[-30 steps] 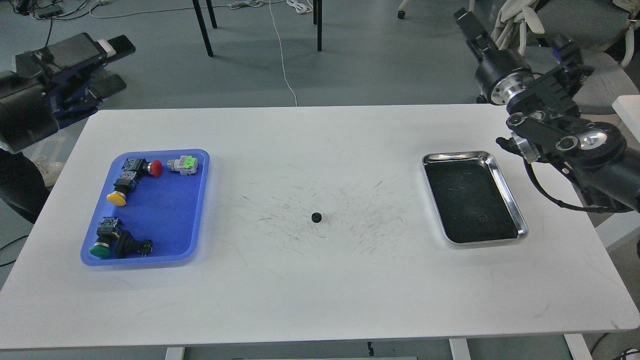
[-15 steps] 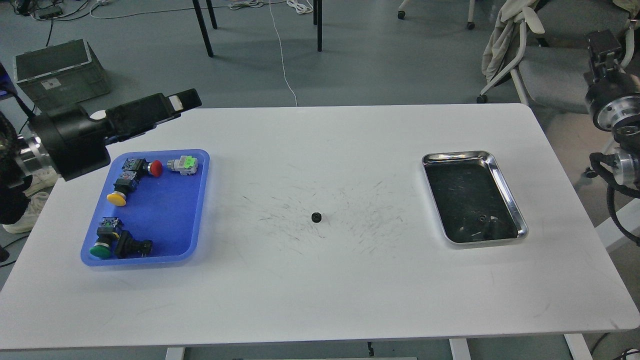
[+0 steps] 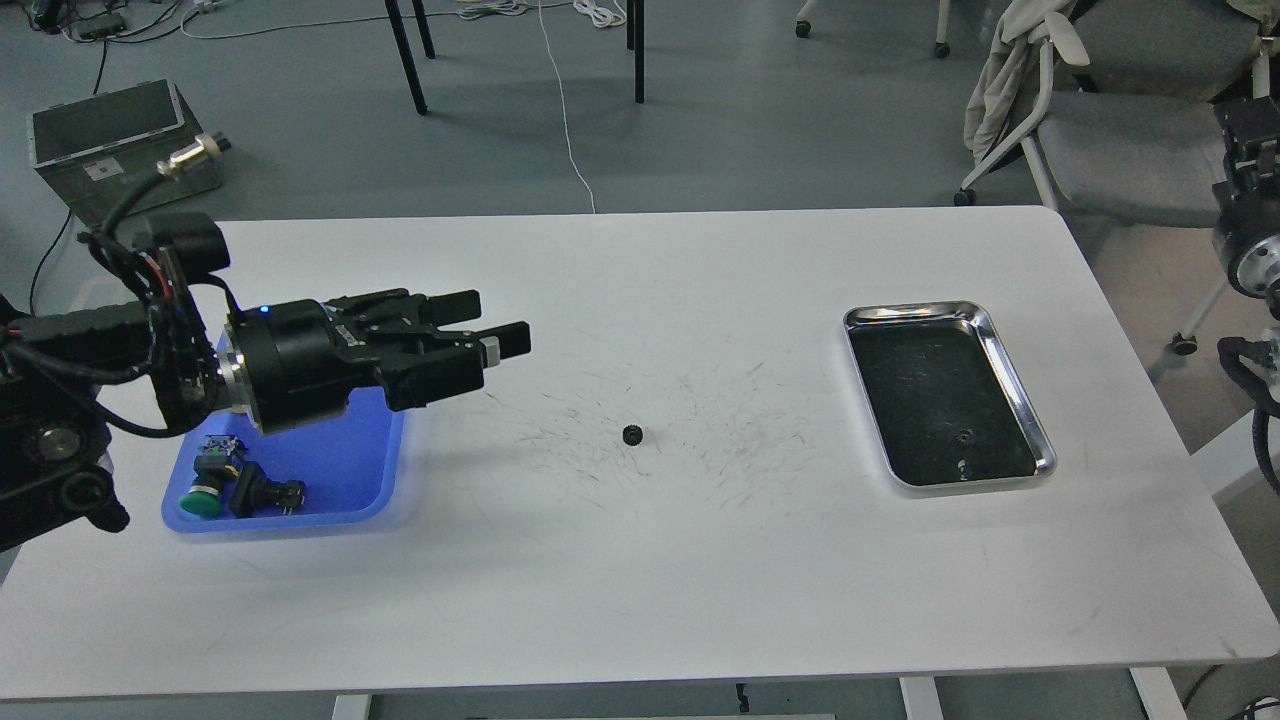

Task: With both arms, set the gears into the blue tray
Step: 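Reach the left gripper out to the black part on the table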

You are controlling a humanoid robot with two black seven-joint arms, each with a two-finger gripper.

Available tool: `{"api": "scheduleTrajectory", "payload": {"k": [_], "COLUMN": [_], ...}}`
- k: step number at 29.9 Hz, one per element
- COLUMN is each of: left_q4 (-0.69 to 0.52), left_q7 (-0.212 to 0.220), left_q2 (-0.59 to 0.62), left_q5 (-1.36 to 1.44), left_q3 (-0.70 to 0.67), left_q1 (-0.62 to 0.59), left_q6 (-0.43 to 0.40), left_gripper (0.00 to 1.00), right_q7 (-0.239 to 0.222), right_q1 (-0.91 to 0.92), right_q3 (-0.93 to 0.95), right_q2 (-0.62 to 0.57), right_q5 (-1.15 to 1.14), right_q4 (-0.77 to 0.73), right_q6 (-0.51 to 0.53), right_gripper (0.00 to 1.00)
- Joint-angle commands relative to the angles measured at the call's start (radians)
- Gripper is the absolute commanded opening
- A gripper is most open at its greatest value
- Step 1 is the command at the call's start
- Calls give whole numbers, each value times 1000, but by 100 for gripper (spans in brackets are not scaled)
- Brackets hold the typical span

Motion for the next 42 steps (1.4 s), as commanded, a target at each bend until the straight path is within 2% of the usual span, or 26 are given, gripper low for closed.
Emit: {"api": "scheduleTrajectory", "payload": {"k": [1, 6, 10, 13, 15, 17, 22, 24, 27, 32, 36, 38, 42], "left_q4": [36, 131, 191, 327, 386, 400, 535, 546, 567, 587, 619, 651, 684], "left_q7": [-2, -2, -9, -20, -69, -156, -157, -157, -157, -157, -157, -157, -157], "left_q2": [-52, -117, -257, -337, -383, -426, -569, -600, -609, -579, -565, -578, -598], "left_q5": [99, 139, 161, 210, 211, 223, 245, 298, 314, 308, 306, 313, 311], "left_q3": [10, 40, 79, 112, 119, 123, 135, 142, 142, 139, 143, 143, 145], "left_q1": [-25, -120, -154, -160, -172, -195, -211, -205, -203, -179, -169, -166, -162], "left_q6": [5, -18, -22, -22, -25, -44, -61, -60, -48, 130, 126, 132, 158], "left_gripper": [86, 86, 86, 86, 91, 97, 94, 92, 92, 91, 92, 98, 98], "right_q7": [0, 0, 0, 0, 0, 0, 0, 0, 0, 2, 2, 2, 2], "right_q1": [0, 0, 0, 3, 3, 3, 4, 3, 1, -3, -10, -10, -5], "right_q3": [-1, -1, -3, -3, -4, -4, -7, -7, -7, -9, -10, -9, -7], "right_q2": [3, 3, 3, 3, 3, 1, -2, -2, -2, -3, -2, -2, 0], "right_q5": [0, 0, -2, -2, -2, -2, -3, -3, -3, -3, -5, -5, -6], "right_q4": [-2, 0, -6, -5, -8, -8, -11, -11, -11, -14, -16, -16, -14], "right_q6": [-6, -6, -6, -6, -6, -6, -6, -4, -6, -3, -3, -3, -4], "right_gripper": [87, 87, 87, 87, 87, 87, 87, 87, 87, 87, 87, 87, 87]}}
